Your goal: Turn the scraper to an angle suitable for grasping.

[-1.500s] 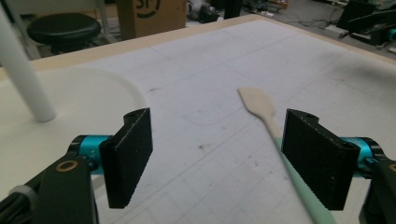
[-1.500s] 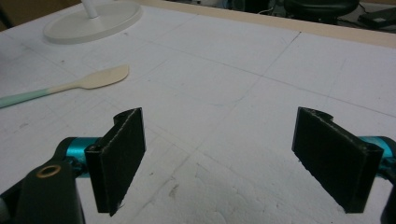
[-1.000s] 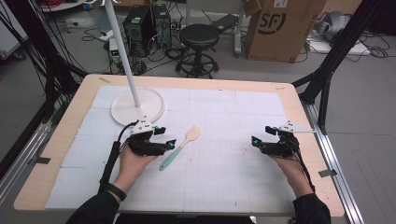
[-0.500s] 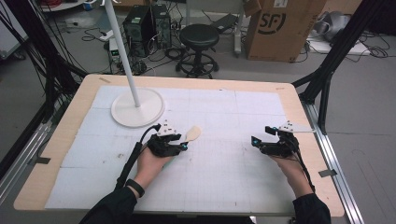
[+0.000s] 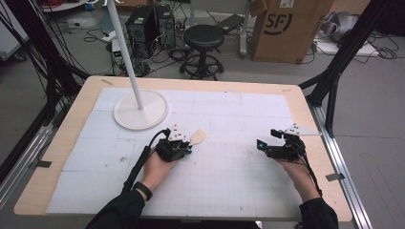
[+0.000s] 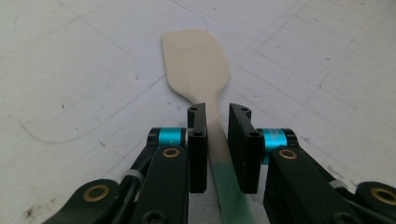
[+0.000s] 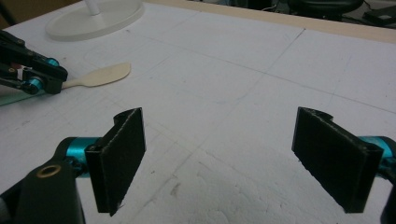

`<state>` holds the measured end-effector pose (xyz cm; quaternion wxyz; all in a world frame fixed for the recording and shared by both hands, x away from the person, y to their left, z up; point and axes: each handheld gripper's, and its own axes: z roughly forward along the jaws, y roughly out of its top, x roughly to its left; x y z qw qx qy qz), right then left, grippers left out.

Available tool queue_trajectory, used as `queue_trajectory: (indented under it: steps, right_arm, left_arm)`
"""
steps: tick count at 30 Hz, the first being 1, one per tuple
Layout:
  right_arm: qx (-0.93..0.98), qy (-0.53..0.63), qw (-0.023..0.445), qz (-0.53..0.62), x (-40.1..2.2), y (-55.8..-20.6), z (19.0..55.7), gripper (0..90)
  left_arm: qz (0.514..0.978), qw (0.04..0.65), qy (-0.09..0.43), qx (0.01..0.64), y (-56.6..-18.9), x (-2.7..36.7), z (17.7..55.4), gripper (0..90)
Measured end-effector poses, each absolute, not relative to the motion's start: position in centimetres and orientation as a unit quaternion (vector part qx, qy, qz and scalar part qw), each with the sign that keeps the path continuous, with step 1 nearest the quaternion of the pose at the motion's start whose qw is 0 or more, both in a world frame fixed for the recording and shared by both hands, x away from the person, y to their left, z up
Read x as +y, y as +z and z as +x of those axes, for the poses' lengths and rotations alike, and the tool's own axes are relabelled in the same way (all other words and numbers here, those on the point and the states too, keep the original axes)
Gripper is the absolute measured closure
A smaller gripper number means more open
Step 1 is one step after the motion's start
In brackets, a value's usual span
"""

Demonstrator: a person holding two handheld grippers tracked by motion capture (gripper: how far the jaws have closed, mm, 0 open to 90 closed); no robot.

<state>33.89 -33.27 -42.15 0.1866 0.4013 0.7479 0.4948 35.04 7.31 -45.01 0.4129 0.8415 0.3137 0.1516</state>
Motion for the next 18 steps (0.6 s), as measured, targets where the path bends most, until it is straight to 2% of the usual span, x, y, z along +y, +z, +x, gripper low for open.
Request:
queue_trajectory:
  steps: [7,11,16,18]
  right_arm:
    - [0.749,0.495,0.185,0.4,-33.2,-42.2,33.9,16.7]
    - [0.748,0.496,0.184,0.4,-33.3,-42.2,33.9,16.8]
    - [0.747,0.498,0.185,0.401,-33.3,-42.1,33.9,16.8]
    - [0.747,0.498,0.185,0.401,-33.3,-42.1,33.9,16.8]
  left_arm:
    - [0.847,0.415,0.155,0.293,-44.8,7.9,35.3,80.6]
    - [0.84,0.442,0.136,0.284,-44.1,8.6,35.5,80.7]
    - [0.847,0.465,0.107,0.236,-42.4,8.9,35.9,80.8]
    - [0.856,0.472,0.087,0.193,-41.7,8.4,36.0,80.8]
